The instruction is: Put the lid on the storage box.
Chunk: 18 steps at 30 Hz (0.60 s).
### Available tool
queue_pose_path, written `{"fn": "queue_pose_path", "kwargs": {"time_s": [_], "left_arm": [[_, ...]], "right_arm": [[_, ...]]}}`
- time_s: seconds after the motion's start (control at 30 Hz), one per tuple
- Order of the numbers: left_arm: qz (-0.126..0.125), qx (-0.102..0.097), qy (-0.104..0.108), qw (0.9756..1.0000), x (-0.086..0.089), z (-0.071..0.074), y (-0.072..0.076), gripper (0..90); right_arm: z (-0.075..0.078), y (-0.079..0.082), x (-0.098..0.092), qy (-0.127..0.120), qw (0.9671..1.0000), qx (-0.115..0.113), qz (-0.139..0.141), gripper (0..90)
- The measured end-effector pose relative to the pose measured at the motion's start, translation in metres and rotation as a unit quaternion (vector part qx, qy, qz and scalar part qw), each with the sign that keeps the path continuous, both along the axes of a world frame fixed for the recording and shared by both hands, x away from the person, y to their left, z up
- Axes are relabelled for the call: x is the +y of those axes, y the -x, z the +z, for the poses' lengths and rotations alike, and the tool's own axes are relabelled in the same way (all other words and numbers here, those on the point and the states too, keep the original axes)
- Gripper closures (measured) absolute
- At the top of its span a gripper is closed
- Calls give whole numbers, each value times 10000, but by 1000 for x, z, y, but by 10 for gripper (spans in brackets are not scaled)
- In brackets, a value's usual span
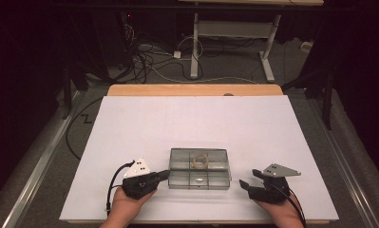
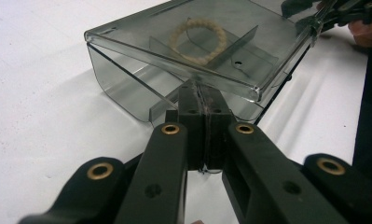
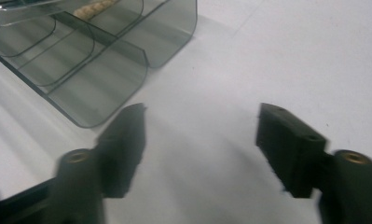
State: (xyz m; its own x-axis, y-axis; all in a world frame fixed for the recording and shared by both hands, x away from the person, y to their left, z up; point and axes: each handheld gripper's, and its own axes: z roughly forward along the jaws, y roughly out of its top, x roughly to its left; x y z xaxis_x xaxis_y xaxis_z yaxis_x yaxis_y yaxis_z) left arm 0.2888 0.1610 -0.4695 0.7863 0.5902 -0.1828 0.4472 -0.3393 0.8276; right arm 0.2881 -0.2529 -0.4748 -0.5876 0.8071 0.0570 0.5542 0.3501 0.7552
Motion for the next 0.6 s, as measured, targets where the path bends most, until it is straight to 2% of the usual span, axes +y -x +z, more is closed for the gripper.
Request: {"fn": "queue_pose_path", "kwargs": {"time_s": [0.1,0.13,0.17,0.2,0.3,0.43,0.6], "left_arm": [[-21,11,-64,10000,2,-2,3,869],[92,126,132,9998,0,-3,6,869],[-18,23,-73,10000,4,-3,5,869],[-16,34,-77,10000,5,-3,6,869],[-43,54,-96,9999,5,-5,6,869],[-30,26,-233,9997,4,-8,6,868],[203,-2,-299,9993,11,-11,2,867]], "right_arm": [[-4,-3,-2,2,9999,118,-11,131],[-5,-3,-2,11,9999,116,-52,90],[-6,-3,-1,52,9999,113,-103,31],[-6,-4,0,114,9998,121,-129,0],[-7,-4,1,147,9997,125,-177,0],[-6,-3,0,80,9997,100,-203,0],[-5,-3,1,57,9998,5,-212,0]]}}
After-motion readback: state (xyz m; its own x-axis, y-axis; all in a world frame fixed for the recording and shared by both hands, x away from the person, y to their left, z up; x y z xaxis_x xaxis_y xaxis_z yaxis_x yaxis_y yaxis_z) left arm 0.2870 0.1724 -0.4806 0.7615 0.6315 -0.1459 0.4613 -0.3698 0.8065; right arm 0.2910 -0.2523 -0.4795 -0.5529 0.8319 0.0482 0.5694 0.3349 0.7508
